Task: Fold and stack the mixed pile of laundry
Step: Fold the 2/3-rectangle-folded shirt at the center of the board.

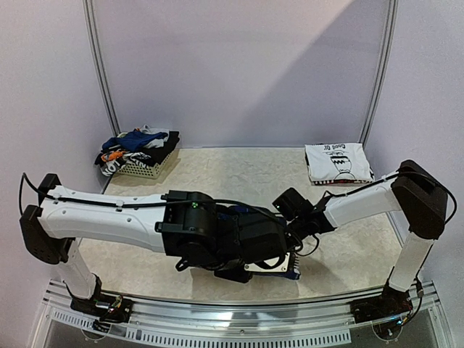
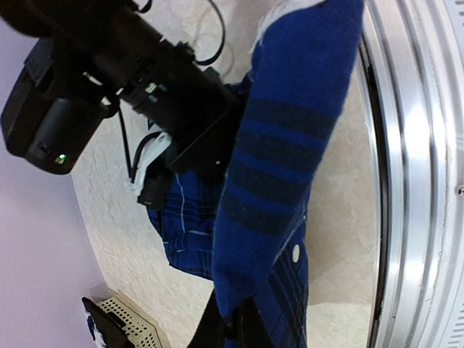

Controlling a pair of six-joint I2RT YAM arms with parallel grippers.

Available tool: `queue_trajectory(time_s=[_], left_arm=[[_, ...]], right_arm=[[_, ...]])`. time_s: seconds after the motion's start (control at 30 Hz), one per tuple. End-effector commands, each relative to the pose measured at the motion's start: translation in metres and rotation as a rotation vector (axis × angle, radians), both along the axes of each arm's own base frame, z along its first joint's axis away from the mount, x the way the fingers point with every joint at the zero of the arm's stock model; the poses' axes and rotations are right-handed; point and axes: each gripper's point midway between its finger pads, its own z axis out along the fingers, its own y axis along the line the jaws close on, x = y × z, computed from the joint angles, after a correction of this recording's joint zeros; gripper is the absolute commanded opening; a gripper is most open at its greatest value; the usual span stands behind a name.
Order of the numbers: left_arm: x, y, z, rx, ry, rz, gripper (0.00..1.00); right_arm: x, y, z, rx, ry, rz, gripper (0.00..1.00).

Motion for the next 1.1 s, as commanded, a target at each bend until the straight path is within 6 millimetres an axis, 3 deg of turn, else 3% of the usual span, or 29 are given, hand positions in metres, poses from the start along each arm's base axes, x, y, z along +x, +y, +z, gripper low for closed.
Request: queue_trajectory(time_s=[0.0, 0.17, 0.33, 0.57, 0.7, 0.83, 0.93, 1.07], left_arm=[[0.033, -0.005, 0.012, -0.023, -0.019, 0.017, 0.00], [0.070, -0.009, 0.002, -0.040, 0.025, 0.047, 0.00], [0.086, -0.011, -0.011, -0.028, 0.057, 0.040, 0.00], [0.089, -0.011, -0.020, -0.017, 0.075, 0.021, 0.00], [0.095, -0.009, -0.020, -0.016, 0.078, 0.022, 0.00], [0.101, -0.009, -0.019, -0.019, 0.072, 0.018, 0.00], [0.109, -0.009, -0.020, -0.016, 0.073, 0.020, 0.00], [0.123, -0.008, -0.021, -0.015, 0.083, 0.028, 0.00]], right_arm=[[-0.016, -0.003, -0.003, 0.036, 0.064, 0.019, 0.16], [-0.020, -0.001, -0.007, 0.049, 0.100, 0.018, 0.16], [0.005, -0.013, -0.003, -0.028, 0.033, -0.085, 0.17], [0.056, -0.060, 0.016, -0.158, -0.074, -0.364, 0.23], [0.075, -0.083, 0.030, -0.185, -0.130, -0.482, 0.29], [0.090, -0.105, 0.030, -0.226, -0.159, -0.575, 0.30], [0.094, -0.117, 0.026, -0.252, -0.172, -0.621, 0.29], [0.085, -0.112, 0.021, -0.223, -0.143, -0.585, 0.28]])
